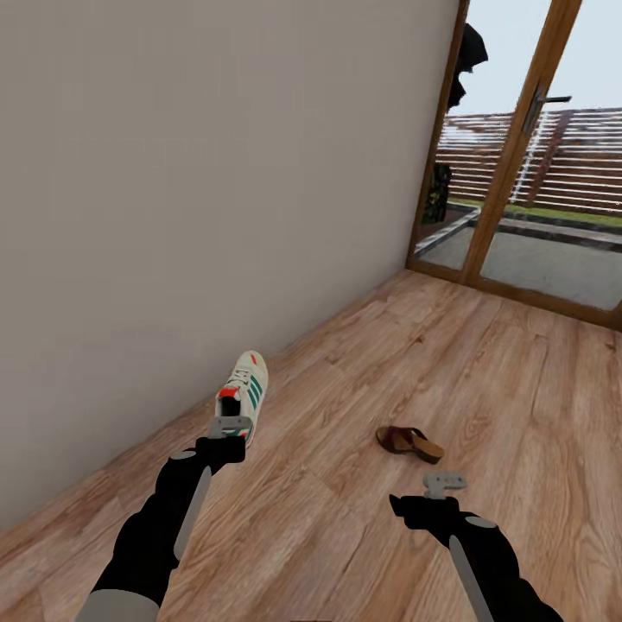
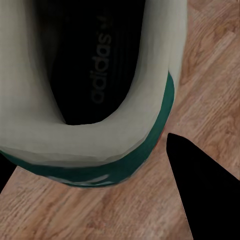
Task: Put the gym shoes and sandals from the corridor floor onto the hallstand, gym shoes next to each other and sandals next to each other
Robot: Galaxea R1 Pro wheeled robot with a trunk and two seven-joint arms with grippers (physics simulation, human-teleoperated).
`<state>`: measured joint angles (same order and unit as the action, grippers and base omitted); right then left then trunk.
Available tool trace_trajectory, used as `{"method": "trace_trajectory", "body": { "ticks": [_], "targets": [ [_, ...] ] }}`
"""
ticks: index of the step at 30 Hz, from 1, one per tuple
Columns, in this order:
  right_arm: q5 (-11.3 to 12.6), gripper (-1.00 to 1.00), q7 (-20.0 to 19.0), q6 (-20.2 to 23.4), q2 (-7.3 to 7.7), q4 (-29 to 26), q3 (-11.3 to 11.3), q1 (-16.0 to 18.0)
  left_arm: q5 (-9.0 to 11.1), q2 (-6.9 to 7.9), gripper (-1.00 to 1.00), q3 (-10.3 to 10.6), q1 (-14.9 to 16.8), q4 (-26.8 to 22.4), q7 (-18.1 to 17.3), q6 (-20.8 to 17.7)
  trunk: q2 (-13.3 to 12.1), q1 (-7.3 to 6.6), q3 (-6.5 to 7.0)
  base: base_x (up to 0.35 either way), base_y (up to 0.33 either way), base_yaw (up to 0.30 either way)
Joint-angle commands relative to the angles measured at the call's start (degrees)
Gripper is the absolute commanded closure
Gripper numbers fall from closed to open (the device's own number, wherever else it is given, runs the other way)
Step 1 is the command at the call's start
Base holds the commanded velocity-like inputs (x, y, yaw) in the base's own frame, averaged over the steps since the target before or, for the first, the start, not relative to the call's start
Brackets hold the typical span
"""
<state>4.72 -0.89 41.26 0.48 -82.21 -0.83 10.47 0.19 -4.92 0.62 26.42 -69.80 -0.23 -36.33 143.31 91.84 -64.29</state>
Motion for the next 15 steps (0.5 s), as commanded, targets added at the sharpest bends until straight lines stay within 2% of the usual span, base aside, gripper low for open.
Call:
{"method": "trace_trajectory", "body": {
  "ticks": [1, 6, 15],
  "targets": [
    [0.5, -1.0, 0.2, 0.2, 0.05, 0.0, 0.0, 0.0, 0.0, -0.03, 1.0, 0.0, 0.0, -0.1, 0.0, -0.3, 0.0, 0.01, 0.01, 0.234, -0.275, 0.224],
    [0.4, -1.0, 0.2, 0.2, 0.05, 0.0, -0.1, 0.0, 0.0, -0.08, 1.0, 0.0, 0.0, -0.1, 0.0, -0.3, 0.0, 0.01, 0.18, 0.224, -0.283, 0.119],
    [0.0, -1.0, 0.2, 0.1, -0.12, 0.1, -0.1, 0.0, 0.0, -0.42, 1.0, 0.0, 0.0, -0.1, 0.0, -0.3, 0.0, 0.01, 0.2, 0.187, -0.313, 0.009]
  ]
}}
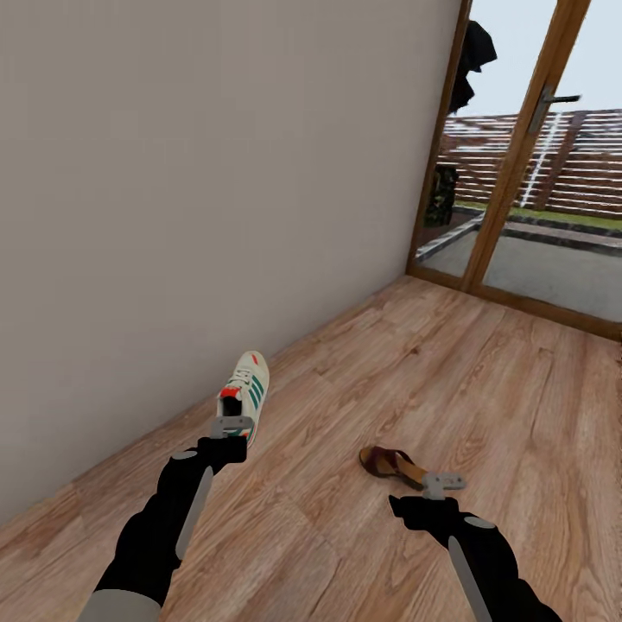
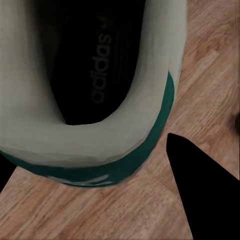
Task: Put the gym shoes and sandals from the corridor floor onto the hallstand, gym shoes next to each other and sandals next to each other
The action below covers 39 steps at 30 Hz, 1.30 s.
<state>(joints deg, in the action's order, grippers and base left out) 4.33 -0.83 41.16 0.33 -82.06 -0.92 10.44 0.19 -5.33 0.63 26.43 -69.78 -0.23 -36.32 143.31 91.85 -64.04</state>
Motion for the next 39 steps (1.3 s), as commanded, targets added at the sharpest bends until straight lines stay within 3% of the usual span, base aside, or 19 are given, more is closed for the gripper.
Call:
{"method": "trace_trajectory", "body": {
  "ticks": [1, 13, 39],
  "targets": [
    [0.4, -1.0, 0.1, 0.2, 0.06, 0.0, 0.0, 0.0, 0.0, -0.02, 1.0, 0.0, 0.0, -0.1, 0.0, -0.3, 0.0, 0.01, -0.05, 0.179, -0.323, 0.0],
    [0.3, -1.0, 0.2, 0.3, 0.03, -0.3, -0.2, 0.0, 0.1, -0.03, 1.0, 0.0, 0.0, -0.1, -0.1, -0.3, 0.0, 0.01, -0.05, 0.175, -0.324, 0.03],
    [0.3, -1.0, 0.4, 0.3, -0.06, -0.3, -0.3, 0.0, 0.1, -0.03, 1.0, 0.0, 0.0, -0.1, 0.0, -0.3, 0.0, 0.01, -0.05, 0.033, -0.345, 0.281]
  ]
}}
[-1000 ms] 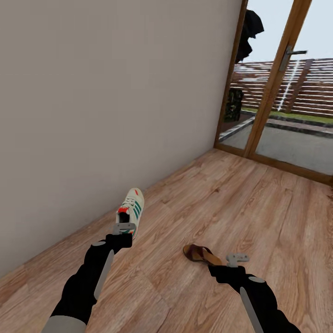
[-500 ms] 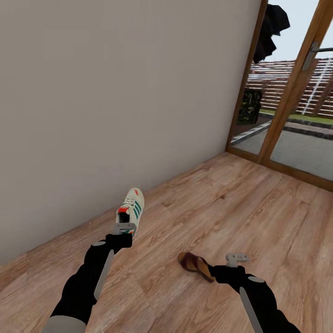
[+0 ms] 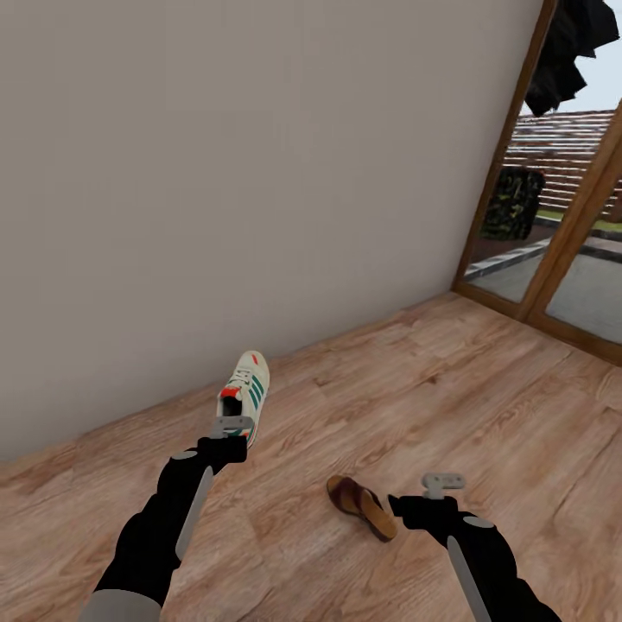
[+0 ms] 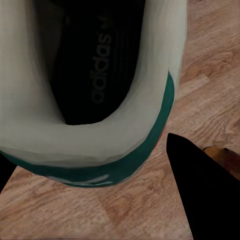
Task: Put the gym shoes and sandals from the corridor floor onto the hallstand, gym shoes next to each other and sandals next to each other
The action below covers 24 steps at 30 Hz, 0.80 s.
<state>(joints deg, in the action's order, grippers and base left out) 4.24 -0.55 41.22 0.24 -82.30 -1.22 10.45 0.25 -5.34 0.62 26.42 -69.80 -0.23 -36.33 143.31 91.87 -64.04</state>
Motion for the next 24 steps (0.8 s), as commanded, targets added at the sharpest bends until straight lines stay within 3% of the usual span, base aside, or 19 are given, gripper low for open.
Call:
{"method": "trace_trajectory", "body": {
  "ticks": [1, 7, 17, 24],
  "targets": [
    [0.4, -1.0, 0.1, 0.2, 0.03, -0.1, 0.0, 0.0, 0.0, -0.02, 1.0, 0.0, 0.0, -0.1, 0.0, -0.3, 0.0, -0.01, -0.05, 0.0, -0.35, 0.291],
    [0.4, -1.0, 0.1, 0.2, 0.03, 0.0, 0.0, 0.0, 0.0, -0.02, 1.0, -0.1, 0.0, -0.1, 0.0, -0.3, 0.0, -0.01, -0.05, 0.0, -0.269, 0.173],
    [0.4, -1.0, 0.1, 0.2, 0.03, -0.1, 0.0, 0.0, 0.0, -0.02, 1.0, -0.1, 0.0, -0.1, 0.0, -0.3, 0.0, -0.01, -0.05, 0.0, -0.026, 0.016],
    [0.4, -1.0, 0.1, 0.2, 0.03, 0.0, 0.0, 0.0, 0.0, -0.02, 1.0, 0.0, 0.0, -0.1, 0.0, -0.3, 0.0, -0.01, -0.05, 0.0, -0.106, 0.194]
  ]
}}
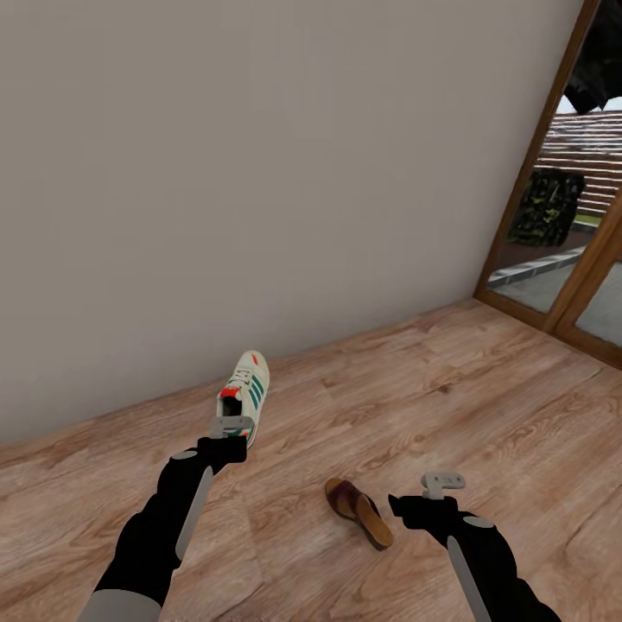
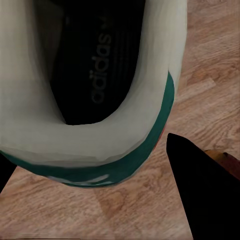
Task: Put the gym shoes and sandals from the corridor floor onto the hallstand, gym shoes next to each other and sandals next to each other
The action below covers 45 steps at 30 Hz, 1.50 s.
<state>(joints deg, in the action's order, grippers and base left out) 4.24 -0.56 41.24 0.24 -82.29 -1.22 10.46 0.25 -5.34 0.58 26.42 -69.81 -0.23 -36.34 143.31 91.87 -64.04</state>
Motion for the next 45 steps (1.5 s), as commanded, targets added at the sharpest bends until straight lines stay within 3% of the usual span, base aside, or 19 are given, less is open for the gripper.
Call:
{"method": "trace_trajectory", "body": {
  "ticks": [1, 23, 24, 25, 29, 40, 45],
  "targets": [
    [0.4, -1.0, 0.1, 0.2, 0.03, -0.1, 0.0, 0.0, 0.0, -0.02, 1.0, 0.0, 0.0, -0.1, 0.0, -0.3, 0.0, -0.01, -0.05, 0.0, -0.28, 0.271],
    [0.4, -1.0, 0.0, 0.2, 0.03, 0.1, 0.0, 0.0, 0.0, -0.02, 1.0, 0.0, 0.0, -0.1, 0.0, -0.3, 0.0, -0.01, -0.05, 0.0, -0.133, 0.058],
    [0.4, -1.0, 0.0, 0.2, 0.03, 0.1, 0.0, 0.0, 0.2, -0.02, 1.0, 0.0, 0.0, -0.1, 0.0, -0.3, 0.0, -0.01, -0.05, 0.0, -0.086, 0.0],
    [0.4, -1.0, 0.0, 0.2, 0.03, 0.1, 0.0, 0.0, 2.9, -0.01, 1.0, -0.1, 0.0, -0.1, 0.0, -0.3, 0.0, -0.01, -0.05, 0.0, -0.014, 0.0],
    [0.4, -1.0, 0.0, 0.2, 0.03, 0.1, 0.0, 0.0, 4.4, 0.06, 1.0, -0.1, 0.0, -0.1, 0.0, -0.3, 0.0, -0.01, -0.05, 0.0, -0.005, 0.0],
    [0.5, -1.0, -0.2, 0.1, 0.15, 0.5, -0.1, 0.0, 4.3, 0.08, 1.0, -0.1, 0.0, -0.1, 0.0, -0.3, 0.0, -0.01, -0.05, 0.0, 0.0, 0.0],
    [0.4, -1.0, -0.3, -0.6, 0.11, 8.2, -0.2, 0.0, 4.2, 0.31, 1.0, -0.2, 0.0, -0.1, 0.0, -0.3, 0.0, -0.01, -0.05, 0.0, 0.0, 0.0]
  ]
}}
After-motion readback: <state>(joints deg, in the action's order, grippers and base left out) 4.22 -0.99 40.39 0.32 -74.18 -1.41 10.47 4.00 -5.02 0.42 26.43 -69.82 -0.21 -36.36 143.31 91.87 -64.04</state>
